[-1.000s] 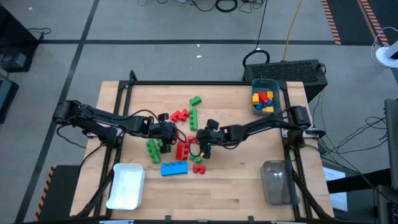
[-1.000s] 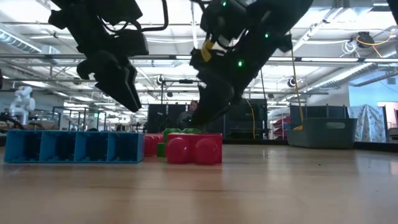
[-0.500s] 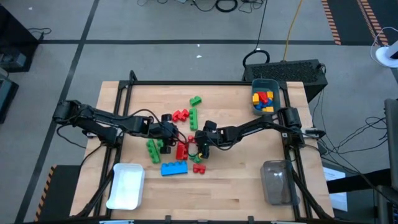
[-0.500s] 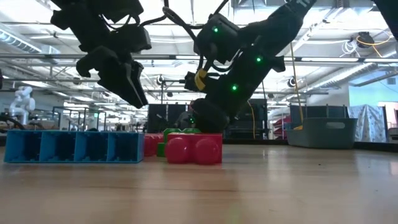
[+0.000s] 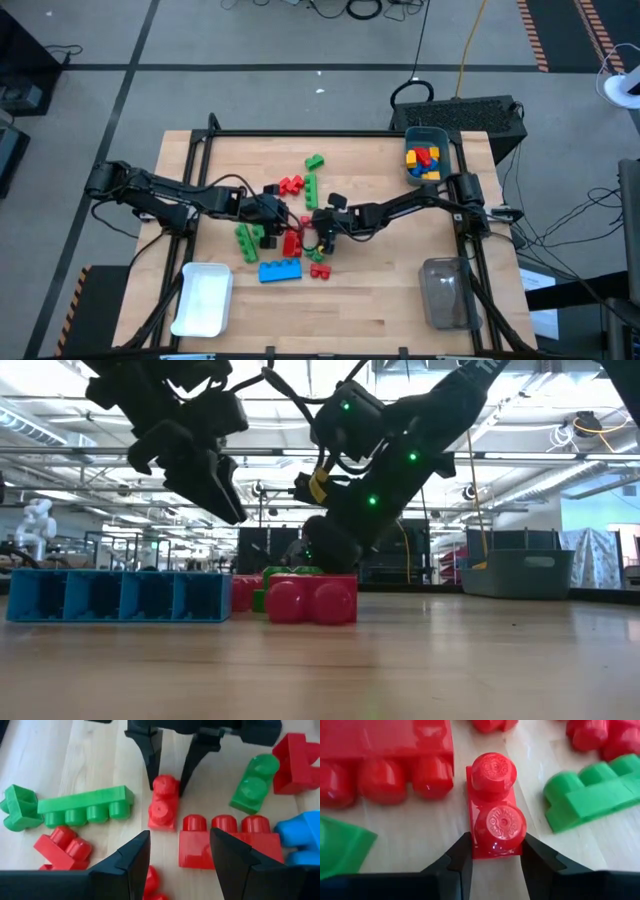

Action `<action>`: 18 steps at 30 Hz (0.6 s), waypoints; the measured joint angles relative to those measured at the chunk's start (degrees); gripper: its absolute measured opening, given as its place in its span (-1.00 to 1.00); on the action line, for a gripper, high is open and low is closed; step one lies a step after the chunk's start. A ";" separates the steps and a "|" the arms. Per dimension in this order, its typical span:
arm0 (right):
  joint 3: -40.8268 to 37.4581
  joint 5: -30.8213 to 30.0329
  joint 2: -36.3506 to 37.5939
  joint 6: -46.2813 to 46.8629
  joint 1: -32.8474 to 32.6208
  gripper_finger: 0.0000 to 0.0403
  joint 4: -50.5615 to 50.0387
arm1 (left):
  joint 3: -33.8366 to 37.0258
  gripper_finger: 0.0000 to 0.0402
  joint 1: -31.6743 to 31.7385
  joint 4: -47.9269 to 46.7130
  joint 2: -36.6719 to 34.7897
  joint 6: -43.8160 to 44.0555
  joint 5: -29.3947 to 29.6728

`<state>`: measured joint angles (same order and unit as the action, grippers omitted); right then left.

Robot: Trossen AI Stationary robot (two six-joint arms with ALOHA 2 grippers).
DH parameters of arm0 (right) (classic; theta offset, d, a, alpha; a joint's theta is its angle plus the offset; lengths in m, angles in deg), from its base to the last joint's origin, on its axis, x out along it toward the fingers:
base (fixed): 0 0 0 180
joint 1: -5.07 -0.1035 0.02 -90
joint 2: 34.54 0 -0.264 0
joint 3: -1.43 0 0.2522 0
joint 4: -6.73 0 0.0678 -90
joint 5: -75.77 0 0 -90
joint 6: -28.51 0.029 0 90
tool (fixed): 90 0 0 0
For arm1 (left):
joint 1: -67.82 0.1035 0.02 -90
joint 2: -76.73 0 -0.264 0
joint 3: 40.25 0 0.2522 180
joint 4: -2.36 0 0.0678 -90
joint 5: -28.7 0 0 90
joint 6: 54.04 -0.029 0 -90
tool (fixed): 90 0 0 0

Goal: Sort blocks by size
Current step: Put the two stud red game piece into the white bin

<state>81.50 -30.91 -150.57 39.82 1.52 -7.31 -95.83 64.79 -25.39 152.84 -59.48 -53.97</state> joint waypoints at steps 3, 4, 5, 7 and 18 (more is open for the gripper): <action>0.01 -0.06 0.04 -0.57 -0.57 -0.44 2.88 | 0.00 -0.10 0.02 0.34 0.00 0.01 0.00; 0.00 -0.08 0.06 -0.90 -0.75 -0.44 4.02 | 0.00 -0.10 0.02 0.34 0.00 0.01 0.05; 0.01 -0.06 0.09 -1.19 -0.92 -0.44 4.97 | 0.00 -0.10 0.02 0.34 0.00 0.01 0.13; 0.00 -0.06 0.38 -1.79 -1.23 -0.44 6.25 | 0.00 -0.10 0.02 0.32 0.00 0.12 0.15; 1.95 -1.46 0.55 -3.58 -1.99 -0.44 6.69 | 0.00 -0.06 0.02 -0.46 0.01 0.61 -0.53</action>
<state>83.46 -32.36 -150.02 36.24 -0.47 -0.61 -95.83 64.82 -25.86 152.85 -58.87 -54.49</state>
